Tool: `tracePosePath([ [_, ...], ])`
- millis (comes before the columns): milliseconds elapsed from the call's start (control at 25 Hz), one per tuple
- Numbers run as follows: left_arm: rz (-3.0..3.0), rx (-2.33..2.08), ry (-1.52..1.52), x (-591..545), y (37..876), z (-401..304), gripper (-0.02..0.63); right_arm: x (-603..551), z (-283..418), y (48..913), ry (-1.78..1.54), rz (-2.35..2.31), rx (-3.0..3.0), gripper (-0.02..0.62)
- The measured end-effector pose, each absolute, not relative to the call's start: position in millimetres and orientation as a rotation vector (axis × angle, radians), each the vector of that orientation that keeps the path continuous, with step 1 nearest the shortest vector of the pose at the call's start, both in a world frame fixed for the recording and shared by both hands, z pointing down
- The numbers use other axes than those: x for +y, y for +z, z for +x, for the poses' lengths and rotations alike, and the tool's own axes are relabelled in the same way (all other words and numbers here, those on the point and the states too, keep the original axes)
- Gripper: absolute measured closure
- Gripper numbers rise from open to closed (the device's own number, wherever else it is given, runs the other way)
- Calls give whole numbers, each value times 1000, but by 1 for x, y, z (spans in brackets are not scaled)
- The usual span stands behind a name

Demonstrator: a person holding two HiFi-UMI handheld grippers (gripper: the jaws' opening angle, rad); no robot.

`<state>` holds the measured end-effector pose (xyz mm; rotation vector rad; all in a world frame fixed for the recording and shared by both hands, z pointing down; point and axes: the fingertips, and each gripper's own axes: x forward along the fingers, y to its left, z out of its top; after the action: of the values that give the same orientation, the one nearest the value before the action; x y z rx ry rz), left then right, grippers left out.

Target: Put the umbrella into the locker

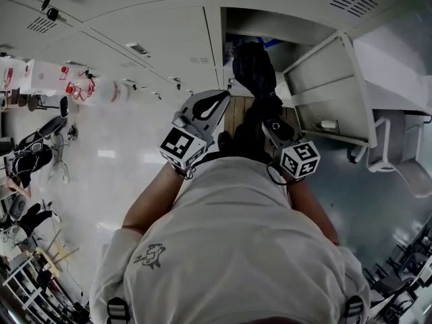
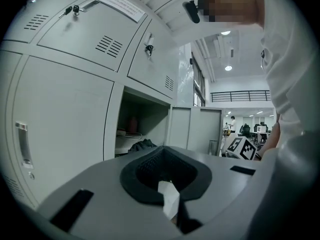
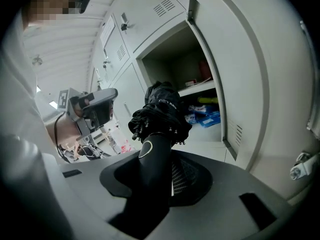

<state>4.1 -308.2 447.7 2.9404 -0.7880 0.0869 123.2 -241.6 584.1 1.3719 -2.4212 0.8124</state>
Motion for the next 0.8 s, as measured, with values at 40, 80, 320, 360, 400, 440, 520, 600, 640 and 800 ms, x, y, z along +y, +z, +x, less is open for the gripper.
tracePosePath([
  [40, 2943, -786, 86, -309, 447, 4, 595, -243, 123, 589, 817, 1367, -2410, 434],
  [80, 2943, -788, 84, -309, 447, 4, 594, -244, 123, 593, 820, 1361, -2399, 434],
  [320, 2911, -819, 71, -321, 449, -3, 595, -263, 122, 619, 879, 1367, -2355, 434],
  [360, 2913, -823, 71, -322, 450, -3, 595, -267, 123, 624, 885, 1368, -2343, 434],
  [400, 2925, -828, 79, -322, 451, -4, 595, -272, 123, 629, 886, 1370, -2334, 434],
  [440, 2944, -833, 94, -323, 453, -4, 595, -276, 124, 632, 883, 1373, -2329, 434],
  [520, 2983, -841, 131, -328, 459, -4, 595, -287, 126, 637, 864, 1385, -2320, 434],
  [600, 2987, -851, 151, -333, 465, -5, 595, -298, 127, 642, 844, 1388, -2305, 434],
  [640, 2986, -857, 159, -336, 468, -6, 595, -304, 127, 645, 838, 1386, -2299, 434],
  [800, 2982, -869, 204, -345, 480, -7, 595, -325, 128, 657, 829, 1371, -2282, 434],
])
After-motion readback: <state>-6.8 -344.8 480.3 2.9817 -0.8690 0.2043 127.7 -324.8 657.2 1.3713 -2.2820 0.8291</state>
